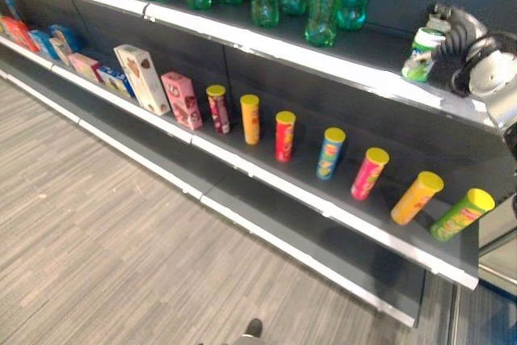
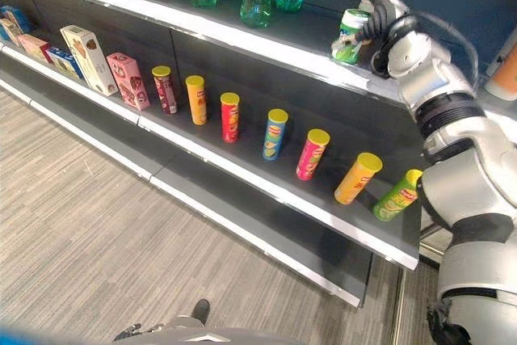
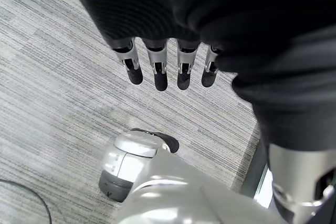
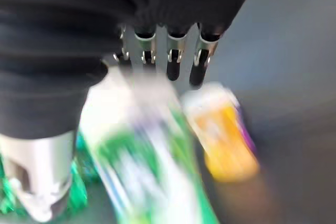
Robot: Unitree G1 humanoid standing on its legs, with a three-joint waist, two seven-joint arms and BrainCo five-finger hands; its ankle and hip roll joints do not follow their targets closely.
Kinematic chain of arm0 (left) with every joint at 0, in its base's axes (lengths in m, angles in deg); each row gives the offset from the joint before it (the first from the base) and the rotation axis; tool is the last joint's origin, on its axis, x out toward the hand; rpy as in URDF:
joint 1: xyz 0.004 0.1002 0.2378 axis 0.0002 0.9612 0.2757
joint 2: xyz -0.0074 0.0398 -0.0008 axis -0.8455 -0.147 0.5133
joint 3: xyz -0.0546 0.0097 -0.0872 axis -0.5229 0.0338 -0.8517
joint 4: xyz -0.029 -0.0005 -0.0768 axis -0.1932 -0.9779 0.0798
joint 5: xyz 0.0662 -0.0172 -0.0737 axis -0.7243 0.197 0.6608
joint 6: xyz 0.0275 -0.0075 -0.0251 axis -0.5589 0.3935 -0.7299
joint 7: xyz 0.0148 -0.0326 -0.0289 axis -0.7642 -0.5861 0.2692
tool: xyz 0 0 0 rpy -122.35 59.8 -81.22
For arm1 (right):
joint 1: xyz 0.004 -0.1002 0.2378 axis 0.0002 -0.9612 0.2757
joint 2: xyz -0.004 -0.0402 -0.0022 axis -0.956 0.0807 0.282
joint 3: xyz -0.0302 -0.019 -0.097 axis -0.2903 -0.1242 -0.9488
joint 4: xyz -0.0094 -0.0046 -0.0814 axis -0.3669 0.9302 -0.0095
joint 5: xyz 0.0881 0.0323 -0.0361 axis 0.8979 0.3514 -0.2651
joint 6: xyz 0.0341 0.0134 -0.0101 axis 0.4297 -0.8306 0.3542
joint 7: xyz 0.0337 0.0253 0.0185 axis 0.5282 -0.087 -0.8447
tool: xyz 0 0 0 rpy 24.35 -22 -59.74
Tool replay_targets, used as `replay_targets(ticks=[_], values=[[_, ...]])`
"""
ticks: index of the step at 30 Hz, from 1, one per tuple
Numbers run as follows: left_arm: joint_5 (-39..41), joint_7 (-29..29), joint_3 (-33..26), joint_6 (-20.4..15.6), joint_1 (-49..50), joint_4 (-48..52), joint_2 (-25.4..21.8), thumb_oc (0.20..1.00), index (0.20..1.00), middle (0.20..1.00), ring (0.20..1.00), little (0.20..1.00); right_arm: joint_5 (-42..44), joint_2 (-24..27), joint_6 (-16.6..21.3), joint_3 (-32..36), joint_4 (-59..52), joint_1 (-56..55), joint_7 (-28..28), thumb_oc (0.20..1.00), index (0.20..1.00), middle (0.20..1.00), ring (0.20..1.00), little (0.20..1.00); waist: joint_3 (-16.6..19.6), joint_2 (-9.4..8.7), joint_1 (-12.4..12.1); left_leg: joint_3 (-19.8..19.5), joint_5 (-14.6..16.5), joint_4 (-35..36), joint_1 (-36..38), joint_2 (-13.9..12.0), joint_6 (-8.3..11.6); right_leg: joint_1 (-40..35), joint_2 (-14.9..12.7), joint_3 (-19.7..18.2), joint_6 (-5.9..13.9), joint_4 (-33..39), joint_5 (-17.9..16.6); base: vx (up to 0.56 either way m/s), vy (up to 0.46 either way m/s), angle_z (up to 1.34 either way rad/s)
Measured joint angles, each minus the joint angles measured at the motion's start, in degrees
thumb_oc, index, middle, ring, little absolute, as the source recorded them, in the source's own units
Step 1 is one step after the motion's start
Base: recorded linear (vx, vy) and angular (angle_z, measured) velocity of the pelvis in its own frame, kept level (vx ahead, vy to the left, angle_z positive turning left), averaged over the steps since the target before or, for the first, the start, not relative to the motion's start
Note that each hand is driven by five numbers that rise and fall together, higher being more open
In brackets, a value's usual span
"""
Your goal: Put the goods on the table back onto the shelves and tidy them up.
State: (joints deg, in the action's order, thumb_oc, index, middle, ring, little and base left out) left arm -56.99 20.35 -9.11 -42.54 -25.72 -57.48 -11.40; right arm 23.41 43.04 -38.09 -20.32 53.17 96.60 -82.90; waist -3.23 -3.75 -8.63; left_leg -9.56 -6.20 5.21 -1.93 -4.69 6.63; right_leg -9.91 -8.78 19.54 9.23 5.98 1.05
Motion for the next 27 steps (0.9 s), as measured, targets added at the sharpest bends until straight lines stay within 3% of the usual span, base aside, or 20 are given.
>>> replay_targets(ticks=[4, 5, 8, 10, 11, 13, 14, 15, 16, 17, 18, 20, 21, 24, 27], values=[[0.0, -1.5, -2.0, 0.1, 0.4, -0.1, 0.2, 1.0, 1.0, 1.0, 1.0, 1.0, -0.5, 9.0, 2.0, 4.4, -20.9, 1.5, 5.8, 1.0, 1.0, 1.0, 1.0, 1.0, -0.5, -0.01, 2.0, 1.6, 0.0, 0.1, 0.2, 0.5, -0.01, 0.7, -0.3, -1.3, 0.16, 0.0, -0.1, 0.01, 0.043, -0.16], [0.0, -1.8, -3.1, 0.1, 0.9, 0.0, 0.2, 1.0, 1.0, 1.0, 1.0, 1.0, -0.7, 10.5, 2.4, 12.1, -28.3, -2.5, 7.7, 1.0, 1.0, 1.0, 1.0, 1.0, -0.5, -0.16, 2.4, 2.1, 0.0, 0.1, 0.3, 0.7, -0.06, 0.6, -0.5, -1.4, 0.21, 0.0, -0.1, 0.0, 0.016, -0.11], [-0.1, -2.1, -3.8, 0.2, 0.7, 0.1, 0.1, 1.0, 1.0, 1.0, 1.0, 1.0, -1.8, 11.3, 4.3, 18.8, -36.8, -7.1, 10.8, 1.0, 1.0, 1.0, 1.0, 1.0, -1.0, -0.01, 4.5, 3.9, 0.2, 0.1, 1.4, 0.5, -0.1, 0.7, -0.7, -3.0, 0.3, 0.0, -0.4, 0.0, 0.05, -0.24], [-0.2, -2.1, -6.2, 0.2, 0.5, 0.7, 0.4, 1.0, 1.0, 1.0, 1.0, 1.0, -1.8, 11.8, 4.4, 31.6, -47.4, -19.5, 10.6, 1.0, 1.0, 1.0, 1.0, 1.0, -1.3, -0.07, 4.6, 4.8, 0.6, 0.1, 1.5, 0.1, -0.39, 1.0, -0.7, -3.8, 0.25, 0.0, -0.4, 0.0, 0.038, -0.22], [-0.2, -2.2, -6.7, 0.4, 0.7, 0.5, 0.9, 1.0, 1.0, 1.0, 1.0, 1.0, -1.8, 10.5, 6.1, 34.7, -52.8, -24.9, 11.4, 1.0, 1.0, 1.0, 1.0, 1.0, -1.3, -0.54, 5.7, 5.8, 0.7, 0.1, 2.2, 0.1, -0.48, 1.0, -0.6, -4.6, 0.19, 0.0, -0.7, 0.0, 0.056, -0.5], [-1.1, -1.9, -6.6, 1.4, 1.6, 0.6, 2.4, 1.0, 1.0, 1.0, 1.0, 1.0, 0.1, 10.9, 8.9, 41.0, -65.0, -42.0, 8.3, 1.0, 1.0, 1.0, 1.0, 1.0, -1.4, 0.21, 8.7, 8.4, 1.1, 0.1, 2.8, 0.0, -0.6, 2.0, -0.8, -7.1, 0.25, -0.2, -1.4, -0.02, 0.078, -0.64], [-1.3, -1.7, -6.3, 1.5, 1.5, 1.3, 2.8, 1.0, 1.0, 1.0, 1.0, 1.0, 1.9, 9.8, 9.7, 44.6, -68.7, -51.8, 6.2, 1.0, 1.0, 1.0, 1.0, 1.0, -1.4, 0.17, 10.2, 9.5, 1.3, 0.1, 3.2, -0.1, -0.56, 2.3, -0.9, -8.3, 0.2, -0.2, -1.5, -0.01, 0.09, -0.62], [-1.4, -1.6, -6.6, 1.4, 2.3, 2.9, 3.0, 1.0, 1.0, 1.0, 1.0, 1.0, 6.7, 3.9, 10.7, 51.3, -74.1, -65.2, 2.7, 1.0, 1.0, 1.0, 1.0, 1.0, -1.3, 0.23, 10.3, 11.0, 1.7, 0.4, 3.4, -0.3, -0.68, 2.9, -0.9, -9.6, 0.02, -0.2, -1.6, 0.02, 0.065, -0.7], [-2.6, -1.1, -6.3, 1.5, 1.9, 2.9, 3.0, 1.0, 1.0, 1.0, 1.0, 1.0, 11.5, -1.1, 11.5, 53.0, -75.4, -72.7, -0.6, 1.0, 1.0, 1.0, 1.0, 1.0, -1.3, 0.51, 12.0, 12.5, 2.0, 0.3, 3.7, -0.3, -0.83, 3.6, -1.0, -11.2, 0.26, -0.2, -1.8, 0.0, 0.062, -0.91], [-3.5, -0.4, -7.3, 1.3, 2.1, 4.0, 3.2, 1.0, 1.0, 1.0, 1.0, 1.0, 20.2, -6.6, 10.9, 55.5, -73.9, -85.9, -6.5, 1.0, 1.0, 1.0, 1.0, 1.0, -1.4, 2.16, 16.1, 14.7, 2.5, 0.5, 4.0, 0.0, -1.29, 4.5, -1.8, -13.3, 1.02, 0.0, -2.2, 0.0, 0.085, -0.8], [-3.6, -0.1, -7.4, 1.2, 1.4, 4.4, 3.2, 1.0, 1.0, 1.0, 1.0, 1.0, 22.3, -7.9, 10.5, 55.9, -73.9, -88.7, -7.7, 1.0, 1.0, 1.0, 1.0, 1.0, -1.6, 2.61, 17.1, 15.6, 2.5, 0.3, 4.4, 0.0, -1.29, 4.8, -1.9, -14.0, 1.26, -0.1, -2.5, 0.0, 0.082, -0.59], [-5.2, 0.9, -6.2, 1.1, 1.7, 6.9, 2.8, 1.0, 1.0, 1.0, 1.0, 1.0, 33.3, -16.5, 9.6, 57.2, -76.3, -94.9, -14.0, 1.0, 1.0, 1.0, 1.0, 1.0, -1.2, 2.36, 16.5, 16.8, 2.8, 0.5, 4.4, -0.3, -1.16, 5.6, -1.6, -14.5, 1.04, -1.0, -2.2, -0.01, 0.061, -0.34], [-6.1, 2.1, -5.8, 0.6, 1.0, 6.0, 3.2, 1.0, 1.0, 1.0, 1.0, 1.0, 38.6, -14.0, 6.8, 51.6, -73.6, -95.8, -18.7, 1.0, 1.0, 1.0, 1.0, 1.0, -1.2, 2.51, 17.8, 18.3, 3.1, 0.4, 5.1, -0.2, -1.07, 5.7, -1.7, -16.2, 1.34, -0.4, -2.7, -0.02, 0.043, -0.38], [-7.6, 3.8, -5.8, 0.3, -0.4, 6.2, 2.3, 1.0, 1.0, 1.0, 1.0, 1.0, 38.7, -3.3, 1.3, 46.7, -64.1, -101.6, -26.3, 1.0, 1.0, 1.0, 1.0, 1.0, -0.8, 2.45, 18.4, 18.6, 3.1, 0.5, 5.2, 0.0, -1.22, 5.8, -2.2, -16.3, 1.32, -0.4, -2.9, -0.03, 0.036, -0.1], [-8.1, 5.2, -5.8, 0.1, -0.7, 6.0, 1.2, 1.0, 1.0, 1.0, 1.0, 1.0, 34.3, -3.5, -2.6, 43.4, -49.5, -102.3, -28.9, 1.0, 1.0, 1.0, 1.0, 1.0, -0.6, 1.98, 18.0, 19.2, 3.4, 0.5, 5.2, -0.1, -1.22, 6.3, -2.2, -17.0, 1.64, -0.2, -2.8, -0.03, 0.023, -0.12]])
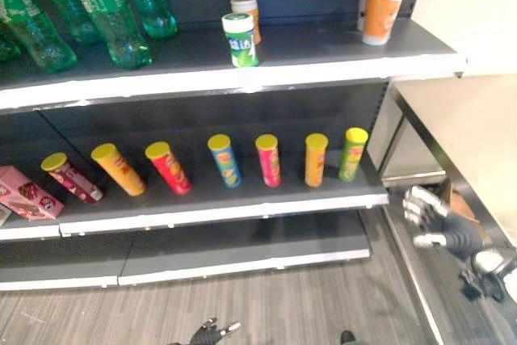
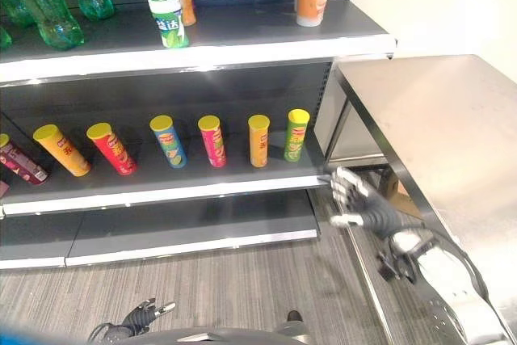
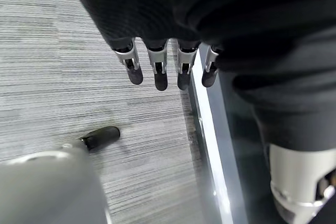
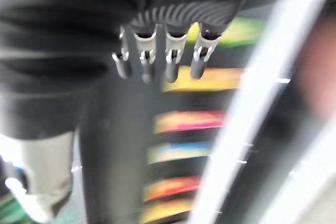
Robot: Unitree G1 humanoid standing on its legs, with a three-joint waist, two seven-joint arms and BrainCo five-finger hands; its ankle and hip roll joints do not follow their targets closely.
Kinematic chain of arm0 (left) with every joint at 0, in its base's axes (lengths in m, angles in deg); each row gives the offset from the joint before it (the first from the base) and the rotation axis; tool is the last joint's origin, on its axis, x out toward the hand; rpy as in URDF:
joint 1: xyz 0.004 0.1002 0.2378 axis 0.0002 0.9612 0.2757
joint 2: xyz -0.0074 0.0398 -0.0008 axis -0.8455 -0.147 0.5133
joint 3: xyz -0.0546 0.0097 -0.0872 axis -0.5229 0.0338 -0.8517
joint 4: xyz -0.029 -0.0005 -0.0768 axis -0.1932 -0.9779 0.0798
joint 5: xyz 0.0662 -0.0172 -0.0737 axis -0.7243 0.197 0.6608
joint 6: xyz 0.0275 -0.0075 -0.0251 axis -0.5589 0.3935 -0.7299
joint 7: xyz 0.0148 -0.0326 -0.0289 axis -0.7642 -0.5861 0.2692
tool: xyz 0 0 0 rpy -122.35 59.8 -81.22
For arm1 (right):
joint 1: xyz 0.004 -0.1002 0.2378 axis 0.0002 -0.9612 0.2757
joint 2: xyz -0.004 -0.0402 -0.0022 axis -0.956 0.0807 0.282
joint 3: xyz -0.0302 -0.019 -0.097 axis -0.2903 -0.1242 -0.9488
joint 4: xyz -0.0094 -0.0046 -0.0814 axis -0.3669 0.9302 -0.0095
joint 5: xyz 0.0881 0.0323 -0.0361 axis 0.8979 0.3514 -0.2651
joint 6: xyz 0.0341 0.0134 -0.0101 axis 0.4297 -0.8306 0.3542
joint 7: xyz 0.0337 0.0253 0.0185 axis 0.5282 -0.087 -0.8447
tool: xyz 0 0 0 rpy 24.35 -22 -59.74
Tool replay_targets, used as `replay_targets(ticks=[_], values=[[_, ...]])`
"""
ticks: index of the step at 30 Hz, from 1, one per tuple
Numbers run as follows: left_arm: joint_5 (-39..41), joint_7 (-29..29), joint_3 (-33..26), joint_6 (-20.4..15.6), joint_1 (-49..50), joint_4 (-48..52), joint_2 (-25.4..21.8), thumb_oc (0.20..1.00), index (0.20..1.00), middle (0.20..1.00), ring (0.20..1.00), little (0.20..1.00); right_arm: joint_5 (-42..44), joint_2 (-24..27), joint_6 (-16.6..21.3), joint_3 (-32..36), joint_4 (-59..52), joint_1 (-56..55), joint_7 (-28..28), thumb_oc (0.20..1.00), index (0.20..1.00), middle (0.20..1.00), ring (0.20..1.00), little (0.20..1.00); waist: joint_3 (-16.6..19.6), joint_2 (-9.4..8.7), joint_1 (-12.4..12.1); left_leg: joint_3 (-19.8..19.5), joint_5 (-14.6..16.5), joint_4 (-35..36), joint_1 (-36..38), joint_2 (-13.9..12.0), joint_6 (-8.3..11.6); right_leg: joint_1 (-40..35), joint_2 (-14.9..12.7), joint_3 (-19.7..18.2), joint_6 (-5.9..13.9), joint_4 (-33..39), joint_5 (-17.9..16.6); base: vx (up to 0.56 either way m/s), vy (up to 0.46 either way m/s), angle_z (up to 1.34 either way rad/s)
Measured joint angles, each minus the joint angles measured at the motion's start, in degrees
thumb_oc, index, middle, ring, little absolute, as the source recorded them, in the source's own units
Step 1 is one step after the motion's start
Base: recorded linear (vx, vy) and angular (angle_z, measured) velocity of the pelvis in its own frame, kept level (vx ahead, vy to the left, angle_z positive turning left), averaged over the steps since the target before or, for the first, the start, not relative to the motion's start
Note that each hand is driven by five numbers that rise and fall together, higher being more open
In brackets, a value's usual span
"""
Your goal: Put the goods on the table back onto the shelves and tidy them up.
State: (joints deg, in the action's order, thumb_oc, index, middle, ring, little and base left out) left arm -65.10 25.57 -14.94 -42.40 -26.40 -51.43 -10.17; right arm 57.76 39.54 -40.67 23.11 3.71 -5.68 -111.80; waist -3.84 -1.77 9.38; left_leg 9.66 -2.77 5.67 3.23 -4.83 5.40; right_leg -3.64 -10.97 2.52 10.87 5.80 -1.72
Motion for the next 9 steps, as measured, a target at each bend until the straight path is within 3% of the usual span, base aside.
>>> replay_targets(ticks=[2, 3, 5, 6, 7, 9], values=[[-0.2, 0.7, 2.1, 0.1, 0.5, 0.0, -0.9, 1.0, 1.0, 1.0, 1.0, 1.0, -7.1, -0.8, 0.8, -4.8, 14.2, 4.0, -0.5, 1.0, 1.0, 1.0, 1.0, 1.0, -0.2, -0.33, 0.1, 0.8, 0.0, 0.0, 0.1, 0.1, -0.17, 0.3, -0.2, -0.5, 0.11, 0.0, -0.4, -0.03, 0.005, -0.15], [-0.8, 1.4, 3.5, 0.1, -0.1, 0.1, -1.2, 1.0, 1.0, 1.0, 1.0, 1.0, -13.8, -2.1, -1.2, -7.5, 23.1, 5.6, 0.6, 1.0, 1.0, 1.0, 1.0, 1.0, -0.2, -0.29, -0.2, 0.6, 0.0, 0.0, 0.0, 0.2, -0.38, 0.3, -0.3, -0.4, 0.1, 0.0, -0.5, 0.0, 0.0, 0.0], [-1.2, 1.4, 4.3, 0.0, -0.1, 0.0, -1.4, 1.0, 1.0, 1.0, 1.0, 1.0, -16.7, -3.3, -1.2, -8.9, 27.3, 7.0, 0.8, 1.0, 1.0, 1.0, 1.0, 1.0, -0.3, -0.29, -0.2, 0.6, 0.0, 0.0, 0.0, 0.2, -0.47, 0.2, -0.3, -0.3, 0.09, 0.0, -0.5, -0.01, -0.004, 0.02], [-1.3, 1.4, 5.7, 0.1, -1.1, -0.3, -1.6, 1.0, 1.0, 1.0, 1.0, 1.0, -23.1, -9.9, -1.4, -10.3, 39.0, 10.9, 4.5, 1.0, 1.0, 1.0, 1.0, 1.0, -0.3, -0.28, -0.5, 0.5, 0.0, 0.0, 0.0, 0.1, -0.6, 0.2, -0.1, -0.3, 0.09, 0.0, -0.5, 0.0, 0.0, 0.0], [-1.2, 1.3, 5.8, 0.2, -2.1, -0.8, -1.2, 1.0, 1.0, 1.0, 1.0, 1.0, -26.3, -14.8, -1.4, -10.0, 43.5, 12.3, 7.6, 1.0, 1.0, 1.0, 1.0, 1.0, -0.4, 0.41, -1.0, 0.4, 0.1, 0.0, 0.0, 0.0, -0.72, 0.1, -0.1, -0.2, 0.14, 0.0, -0.4, 0.02, -0.024, 0.04], [-1.1, 0.3, 5.5, 0.3, -3.4, -2.5, -0.7, 1.0, 1.0, 1.0, 1.0, 1.0, -28.4, -24.9, -1.0, -5.1, 58.0, 17.7, 14.4, 1.0, 1.0, 1.0, 1.0, 1.0, -0.4, 0.67, -1.5, 0.1, 0.1, 0.0, 0.3, -0.1, -0.72, -0.5, 0.1, 0.1, -0.03, 0.0, -0.5, 0.02, -0.016, 0.06]])
